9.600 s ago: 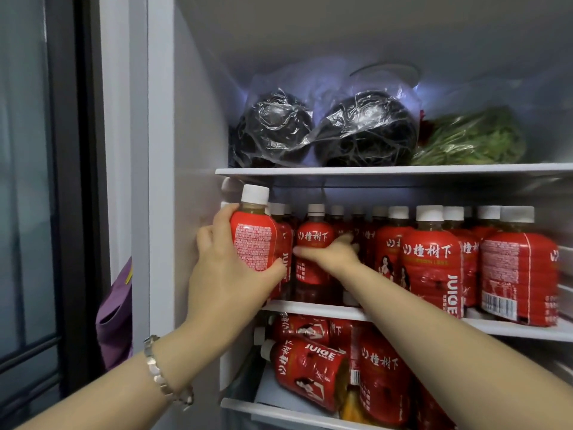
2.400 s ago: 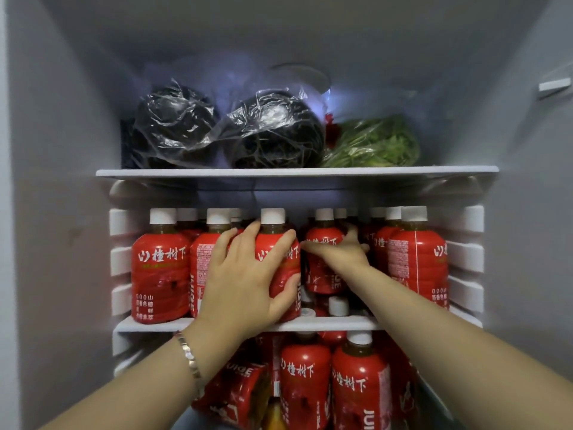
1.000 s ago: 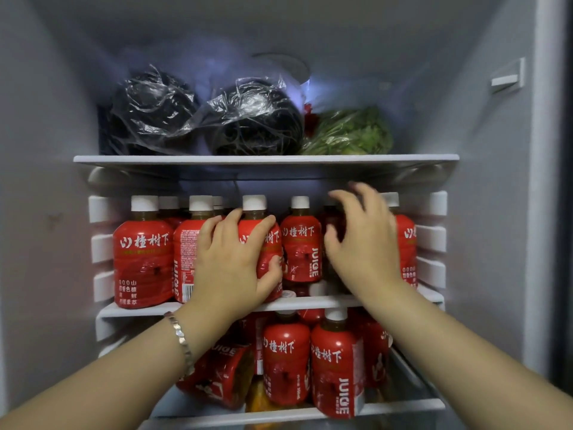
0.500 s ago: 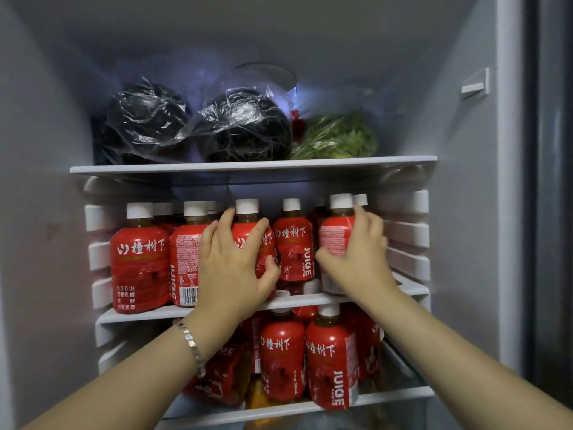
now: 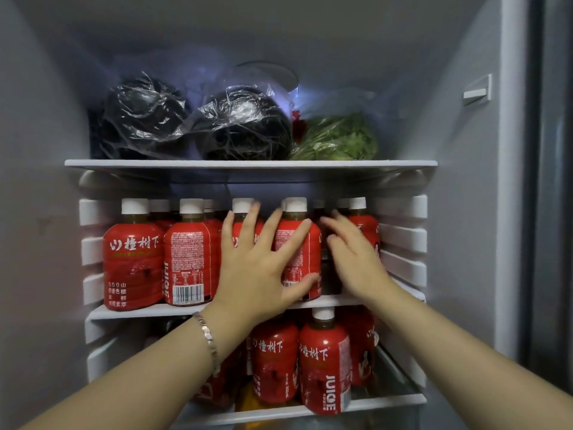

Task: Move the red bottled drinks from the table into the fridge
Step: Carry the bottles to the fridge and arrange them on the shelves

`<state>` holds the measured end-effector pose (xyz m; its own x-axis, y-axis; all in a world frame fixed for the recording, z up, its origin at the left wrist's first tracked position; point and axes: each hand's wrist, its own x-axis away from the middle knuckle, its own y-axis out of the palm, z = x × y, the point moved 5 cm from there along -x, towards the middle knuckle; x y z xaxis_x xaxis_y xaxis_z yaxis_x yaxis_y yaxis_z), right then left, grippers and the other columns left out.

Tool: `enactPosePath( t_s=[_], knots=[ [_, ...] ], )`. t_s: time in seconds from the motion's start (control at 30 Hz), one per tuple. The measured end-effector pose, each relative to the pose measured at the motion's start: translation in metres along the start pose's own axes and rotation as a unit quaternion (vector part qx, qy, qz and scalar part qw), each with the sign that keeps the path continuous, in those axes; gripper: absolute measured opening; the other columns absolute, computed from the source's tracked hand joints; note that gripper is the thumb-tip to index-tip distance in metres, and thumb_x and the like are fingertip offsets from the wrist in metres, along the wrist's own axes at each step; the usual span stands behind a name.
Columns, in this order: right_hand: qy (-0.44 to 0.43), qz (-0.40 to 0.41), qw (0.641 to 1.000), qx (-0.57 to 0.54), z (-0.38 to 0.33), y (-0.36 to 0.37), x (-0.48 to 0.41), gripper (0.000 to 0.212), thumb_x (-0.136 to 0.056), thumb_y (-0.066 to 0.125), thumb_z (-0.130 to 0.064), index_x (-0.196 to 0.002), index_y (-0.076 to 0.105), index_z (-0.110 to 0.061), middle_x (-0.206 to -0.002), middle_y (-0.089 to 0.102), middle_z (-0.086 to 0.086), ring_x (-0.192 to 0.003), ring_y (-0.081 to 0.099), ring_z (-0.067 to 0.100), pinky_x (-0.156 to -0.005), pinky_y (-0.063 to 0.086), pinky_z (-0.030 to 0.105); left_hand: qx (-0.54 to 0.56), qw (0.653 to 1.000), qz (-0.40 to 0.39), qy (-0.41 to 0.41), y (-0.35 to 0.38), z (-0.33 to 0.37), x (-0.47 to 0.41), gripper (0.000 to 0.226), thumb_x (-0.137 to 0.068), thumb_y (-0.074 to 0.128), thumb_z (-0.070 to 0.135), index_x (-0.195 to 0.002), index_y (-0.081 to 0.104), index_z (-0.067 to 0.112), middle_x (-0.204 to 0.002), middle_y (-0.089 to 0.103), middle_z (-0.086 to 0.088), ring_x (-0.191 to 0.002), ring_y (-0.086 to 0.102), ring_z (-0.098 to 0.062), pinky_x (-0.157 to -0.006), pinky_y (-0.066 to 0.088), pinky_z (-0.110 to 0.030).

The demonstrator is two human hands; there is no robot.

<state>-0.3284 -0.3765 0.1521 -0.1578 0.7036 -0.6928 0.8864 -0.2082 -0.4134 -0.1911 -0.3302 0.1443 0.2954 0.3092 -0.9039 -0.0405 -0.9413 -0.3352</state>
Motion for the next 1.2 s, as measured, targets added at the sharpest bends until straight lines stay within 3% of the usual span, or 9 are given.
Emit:
enactPosePath(
  t_s=[0.07,0.13,0.23,0.4,0.67,0.87,0.93,1.03,1.2],
  knots=[
    [0.056,0.151,0.987,0.021,0.019,-0.018,-0.004,0.043,-0.094,0.046,-0.008,-0.137,0.044,-0.005,-0.142,0.041,0.011,-0.133,0.037,0.024,-0.108,0.026,0.026,-0.006,1.000,-0.002,0.005,0.003,-0.002,0.003,0.069,-0.076,0.045,0.068,-0.134,0.050,0.031,-0.122,0.062,-0.013,-0.120,0.050,-0.038,-0.105,0.022,-0.057],
    [0.141,0.192,0.969,0.061,0.037,-0.022,-0.014,0.058,-0.090,0.055,-0.015,-0.142,0.033,-0.003,-0.141,0.039,0.017,-0.130,0.037,0.032,-0.108,0.032,0.039,-0.005,1.000,0.007,0.004,0.005,-0.003,0.003,0.070,-0.076,0.046,0.067,-0.135,0.049,0.029,-0.117,0.064,-0.013,-0.115,0.054,-0.036,-0.105,0.023,-0.056],
    [0.204,0.155,0.956,0.146,0.044,-0.013,-0.032,0.089,-0.082,0.067,-0.037,-0.147,0.016,-0.007,-0.145,0.028,0.019,-0.133,0.026,0.037,-0.109,0.029,0.045,-0.011,1.000,0.013,0.008,0.006,-0.004,0.003,0.070,-0.075,0.046,0.067,-0.135,0.043,0.029,-0.115,0.064,-0.013,-0.114,0.054,-0.035,-0.104,0.025,-0.057],
    [0.255,0.110,0.953,0.118,0.058,-0.005,-0.057,0.088,-0.069,0.074,-0.056,-0.132,0.038,-0.005,-0.140,0.029,0.020,-0.130,0.032,0.037,-0.105,0.034,0.040,-0.017,0.999,0.016,0.035,0.003,-0.011,0.001,0.073,-0.074,0.044,0.071,-0.134,0.041,0.029,-0.111,0.066,-0.011,-0.108,0.057,-0.033,-0.097,0.031,-0.053],
    [0.214,0.058,0.972,-0.075,0.076,0.002,-0.065,0.086,-0.049,0.086,-0.050,-0.121,0.048,-0.021,-0.133,0.044,0.007,-0.117,0.052,0.028,-0.096,0.048,0.043,-0.002,0.999,0.032,0.043,0.003,-0.015,0.000,0.075,-0.072,0.045,0.073,-0.132,0.043,0.030,-0.109,0.067,-0.009,-0.107,0.053,-0.028,-0.095,0.031,-0.050],
    [0.193,0.047,0.973,-0.115,0.081,-0.004,-0.063,0.074,-0.067,0.083,-0.034,-0.128,0.043,-0.018,-0.134,0.031,0.008,-0.107,0.049,0.021,-0.088,0.045,0.031,0.003,0.998,0.047,0.043,0.003,-0.014,-0.001,0.074,-0.072,0.046,0.072,-0.131,0.044,0.029,-0.108,0.067,-0.009,-0.107,0.051,-0.027,-0.093,0.032,-0.050],
    [0.191,0.045,0.972,-0.132,0.079,-0.003,-0.060,0.094,-0.062,0.084,-0.040,-0.138,0.032,-0.021,-0.138,0.031,0.007,-0.115,0.047,0.023,-0.094,0.044,0.031,0.004,0.998,0.046,0.043,0.002,-0.013,0.000,0.073,-0.072,0.045,0.072,-0.131,0.043,0.029,-0.109,0.067,-0.009,-0.107,0.050,-0.027,-0.093,0.032,-0.050],
    [0.223,0.004,0.958,-0.179,0.080,0.007,-0.058,0.142,-0.032,0.084,-0.063,-0.148,0.010,-0.032,-0.142,0.040,0.008,-0.124,0.048,0.029,-0.103,0.042,0.045,0.003,0.998,0.042,0.041,0.002,-0.013,0.000,0.073,-0.073,0.045,0.072,-0.132,0.043,0.028,-0.109,0.067,-0.010,-0.108,0.051,-0.028,-0.093,0.032,-0.050],
    [0.211,-0.013,0.944,-0.252,0.081,0.009,-0.057,0.083,-0.068,0.082,-0.026,-0.137,0.037,-0.016,-0.117,0.061,0.009,-0.098,0.064,0.025,-0.088,0.053,0.040,0.006,0.999,0.034,0.036,0.002,-0.012,0.001,0.073,-0.074,0.044,0.071,-0.132,0.042,0.028,-0.111,0.066,-0.010,-0.110,0.048,-0.027,-0.095,0.031,-0.051]
  ],
)
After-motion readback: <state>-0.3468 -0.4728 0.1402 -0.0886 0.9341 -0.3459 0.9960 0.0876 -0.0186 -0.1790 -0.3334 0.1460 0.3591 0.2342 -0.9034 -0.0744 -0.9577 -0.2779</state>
